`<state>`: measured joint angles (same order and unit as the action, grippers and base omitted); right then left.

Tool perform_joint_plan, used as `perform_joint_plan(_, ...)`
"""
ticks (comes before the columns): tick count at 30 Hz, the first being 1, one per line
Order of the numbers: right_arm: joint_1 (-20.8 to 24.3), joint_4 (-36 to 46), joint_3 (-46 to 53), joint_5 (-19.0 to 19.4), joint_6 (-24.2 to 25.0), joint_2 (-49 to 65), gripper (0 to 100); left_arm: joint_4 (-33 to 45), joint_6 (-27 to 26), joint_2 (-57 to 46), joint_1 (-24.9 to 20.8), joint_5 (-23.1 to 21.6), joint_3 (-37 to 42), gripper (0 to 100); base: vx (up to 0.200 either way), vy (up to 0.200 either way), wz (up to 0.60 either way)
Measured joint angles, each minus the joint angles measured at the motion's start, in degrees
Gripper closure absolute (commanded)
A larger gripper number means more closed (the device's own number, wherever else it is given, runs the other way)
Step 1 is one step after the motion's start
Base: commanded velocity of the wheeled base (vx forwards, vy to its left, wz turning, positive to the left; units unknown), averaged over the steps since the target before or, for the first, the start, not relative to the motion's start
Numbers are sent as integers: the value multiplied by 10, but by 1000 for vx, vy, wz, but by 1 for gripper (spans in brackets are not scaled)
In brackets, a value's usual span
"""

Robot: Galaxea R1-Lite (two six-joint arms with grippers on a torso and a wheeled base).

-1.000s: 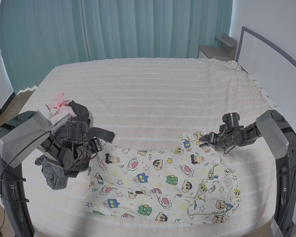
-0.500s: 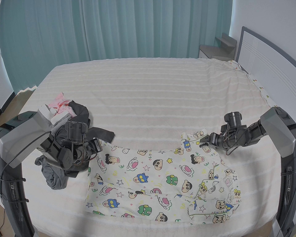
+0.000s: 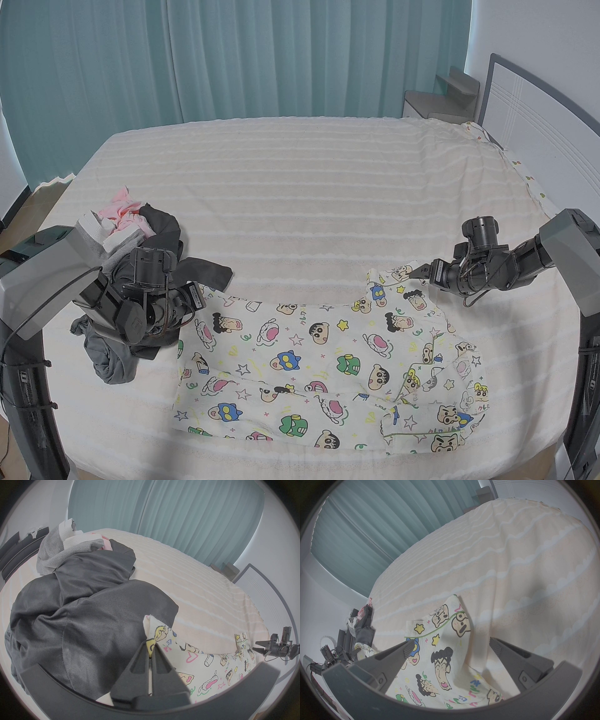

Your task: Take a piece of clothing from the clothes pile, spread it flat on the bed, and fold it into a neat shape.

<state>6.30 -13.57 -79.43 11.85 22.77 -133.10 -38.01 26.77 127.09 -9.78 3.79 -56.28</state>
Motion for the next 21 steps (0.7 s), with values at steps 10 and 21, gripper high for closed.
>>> perform_joint_plan(10, 10, 2, 7, -3, -12, -1, 0, 0, 0, 1, -1, 0, 0, 100, 0, 0, 0)
perform_joint_plan(21, 29, 11, -39, -11, -10, -36, 0, 0, 0, 1, -1, 0, 0, 100, 0, 0, 0)
